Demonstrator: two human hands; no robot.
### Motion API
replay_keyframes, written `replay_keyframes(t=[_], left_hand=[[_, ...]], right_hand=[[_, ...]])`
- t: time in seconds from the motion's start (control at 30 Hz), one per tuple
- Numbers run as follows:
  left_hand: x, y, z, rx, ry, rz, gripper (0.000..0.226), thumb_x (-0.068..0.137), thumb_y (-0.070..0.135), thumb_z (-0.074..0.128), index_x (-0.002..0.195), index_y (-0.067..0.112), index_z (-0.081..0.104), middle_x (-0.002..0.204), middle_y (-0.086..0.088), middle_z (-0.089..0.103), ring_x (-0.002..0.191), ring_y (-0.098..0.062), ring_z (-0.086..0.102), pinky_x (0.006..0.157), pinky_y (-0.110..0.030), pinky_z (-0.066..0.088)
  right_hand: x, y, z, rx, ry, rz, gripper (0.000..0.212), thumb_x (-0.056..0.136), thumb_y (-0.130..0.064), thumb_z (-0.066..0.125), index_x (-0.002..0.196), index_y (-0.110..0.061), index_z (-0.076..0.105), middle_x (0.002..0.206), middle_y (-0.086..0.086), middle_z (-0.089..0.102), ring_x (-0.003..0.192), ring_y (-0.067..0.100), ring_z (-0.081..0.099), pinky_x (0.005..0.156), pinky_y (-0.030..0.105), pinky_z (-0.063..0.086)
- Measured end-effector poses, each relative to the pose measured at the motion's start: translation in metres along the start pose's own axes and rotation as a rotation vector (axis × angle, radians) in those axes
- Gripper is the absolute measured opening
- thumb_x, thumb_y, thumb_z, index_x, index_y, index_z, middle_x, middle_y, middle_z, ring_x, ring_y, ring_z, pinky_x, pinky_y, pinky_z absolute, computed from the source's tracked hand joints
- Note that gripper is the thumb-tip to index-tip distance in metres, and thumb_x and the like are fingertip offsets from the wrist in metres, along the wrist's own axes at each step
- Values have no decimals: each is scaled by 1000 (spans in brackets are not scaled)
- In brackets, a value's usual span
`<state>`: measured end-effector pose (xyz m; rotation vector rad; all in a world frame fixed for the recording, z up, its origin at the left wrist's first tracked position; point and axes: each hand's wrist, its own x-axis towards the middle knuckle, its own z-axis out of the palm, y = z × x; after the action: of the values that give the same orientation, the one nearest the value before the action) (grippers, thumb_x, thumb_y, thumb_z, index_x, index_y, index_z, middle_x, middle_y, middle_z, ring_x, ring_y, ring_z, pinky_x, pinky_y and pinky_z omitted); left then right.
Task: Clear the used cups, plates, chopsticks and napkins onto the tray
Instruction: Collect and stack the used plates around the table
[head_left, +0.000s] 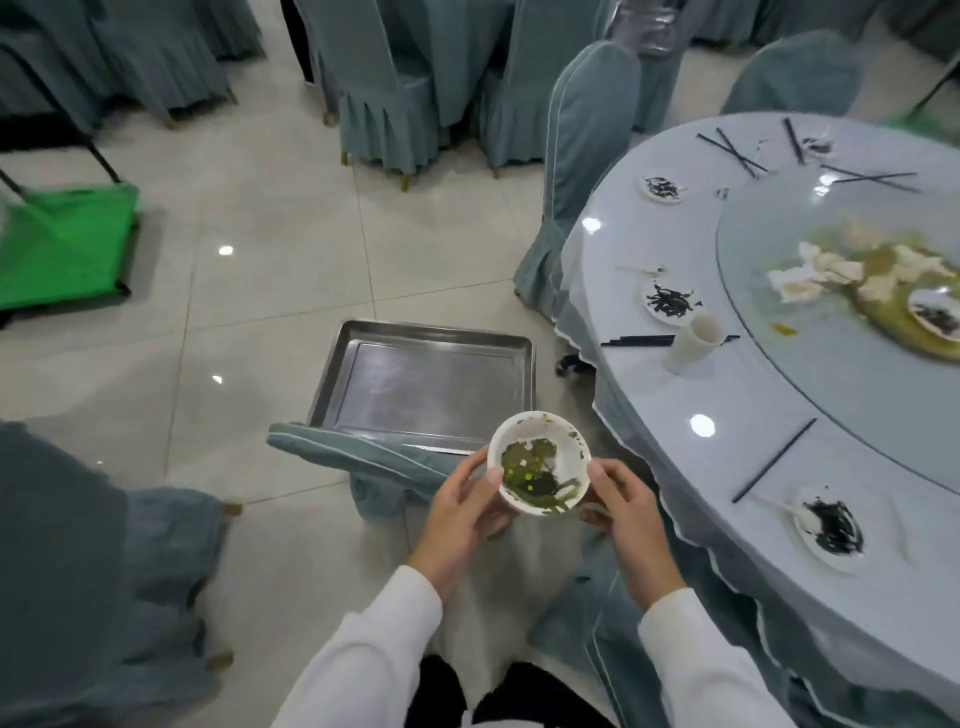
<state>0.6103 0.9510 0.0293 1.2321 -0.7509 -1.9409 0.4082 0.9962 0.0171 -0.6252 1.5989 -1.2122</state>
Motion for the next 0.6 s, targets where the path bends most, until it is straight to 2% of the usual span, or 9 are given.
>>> replay_keyframes(t=[0.13,0.33,0.43,0.53,0.6], left_hand=[[26,6,3,14,-32,-49,24,104,25,64,124,11,61,115,-15,78,98,-23,77,78,-29,62],[65,-2,27,63,-84,-112,14,100,21,70,105,11,62,111,-18,78,96,-27,77,81,-36,63],[91,-11,47,117,-64,-132,14,97,17,73,105,8,67,109,-16,78,94,-25,78,79,-34,63],[123,-18,71,187,-40,-150,5,94,11,76,99,12,74,104,-12,79,99,-28,76,88,-45,63],[143,-20,91,261,-33,-174,8,94,5,75,98,12,75,100,-10,80,105,-32,74,97,-50,60]], right_hand=[[3,-1,6,45,143,10,15,104,-25,63,105,-15,75,98,7,77,78,12,69,70,28,58],[14,0,-20,57,267,57,17,104,-27,64,112,-17,75,105,7,78,93,28,72,85,45,60],[33,8,-41,67,348,72,14,103,-27,67,112,-21,77,102,0,80,89,21,74,77,36,63],[63,15,-61,121,398,104,12,102,-25,68,110,-22,77,99,-3,81,81,12,77,66,24,61],[89,19,-81,101,393,133,12,102,-23,69,110,-24,77,100,-4,81,87,14,78,72,30,64]])
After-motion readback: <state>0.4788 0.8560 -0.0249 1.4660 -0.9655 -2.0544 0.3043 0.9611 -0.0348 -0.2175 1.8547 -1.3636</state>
